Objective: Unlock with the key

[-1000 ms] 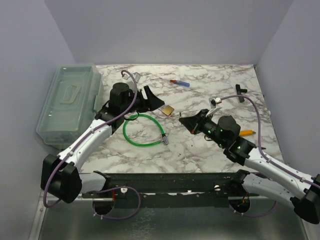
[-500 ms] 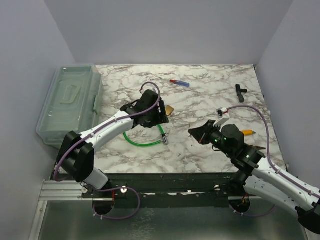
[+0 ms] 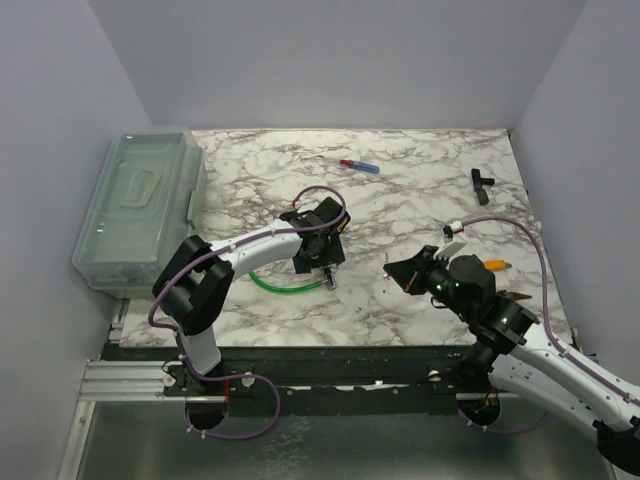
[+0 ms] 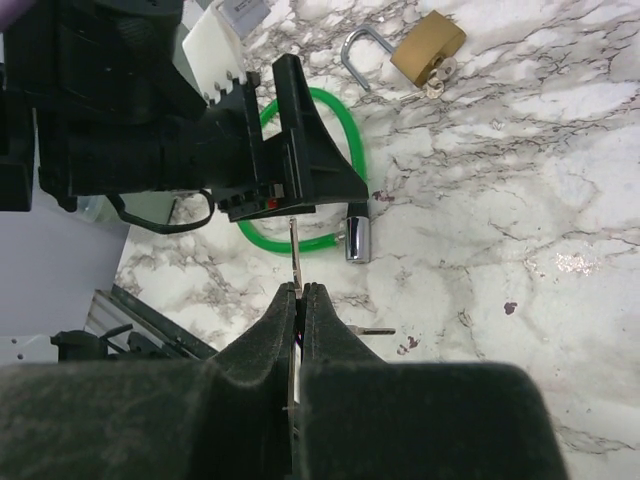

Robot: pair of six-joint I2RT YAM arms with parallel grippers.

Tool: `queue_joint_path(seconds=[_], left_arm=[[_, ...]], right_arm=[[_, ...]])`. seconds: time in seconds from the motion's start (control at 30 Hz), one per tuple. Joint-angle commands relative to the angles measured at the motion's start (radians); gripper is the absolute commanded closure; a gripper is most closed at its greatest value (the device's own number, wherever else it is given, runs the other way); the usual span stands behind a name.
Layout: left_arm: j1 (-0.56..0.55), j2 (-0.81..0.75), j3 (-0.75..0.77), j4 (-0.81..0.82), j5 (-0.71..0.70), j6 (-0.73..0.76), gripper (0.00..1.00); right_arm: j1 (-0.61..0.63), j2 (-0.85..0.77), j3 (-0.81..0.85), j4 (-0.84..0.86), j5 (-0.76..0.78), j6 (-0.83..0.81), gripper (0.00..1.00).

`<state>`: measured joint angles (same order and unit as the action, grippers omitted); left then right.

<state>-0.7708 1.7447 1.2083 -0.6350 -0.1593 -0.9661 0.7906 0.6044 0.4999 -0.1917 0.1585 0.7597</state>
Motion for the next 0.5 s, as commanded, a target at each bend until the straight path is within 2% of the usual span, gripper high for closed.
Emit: queue_joint_path(seconds=[0.0, 0.23, 0.47], left_arm=[[-0.022, 0.061, 0.052, -0.024, -0.056, -0.07, 0.25], [-0.054, 0.169, 0.133, -0.045, -0.074, -0.05, 0.35], [-0.066, 0.189, 0.139, -0.093, -0.124, -0.065, 0.39]], right_arm=[[-0.001, -0.017, -0.013, -0.038, 0.037, 0.0, 0.99], [-0.001, -0.023, -0.02, -0.049, 0.034, -0.005, 1.0], [-0.001, -0.068, -0.033, -0.086, 0.053, -0.009, 0.99]])
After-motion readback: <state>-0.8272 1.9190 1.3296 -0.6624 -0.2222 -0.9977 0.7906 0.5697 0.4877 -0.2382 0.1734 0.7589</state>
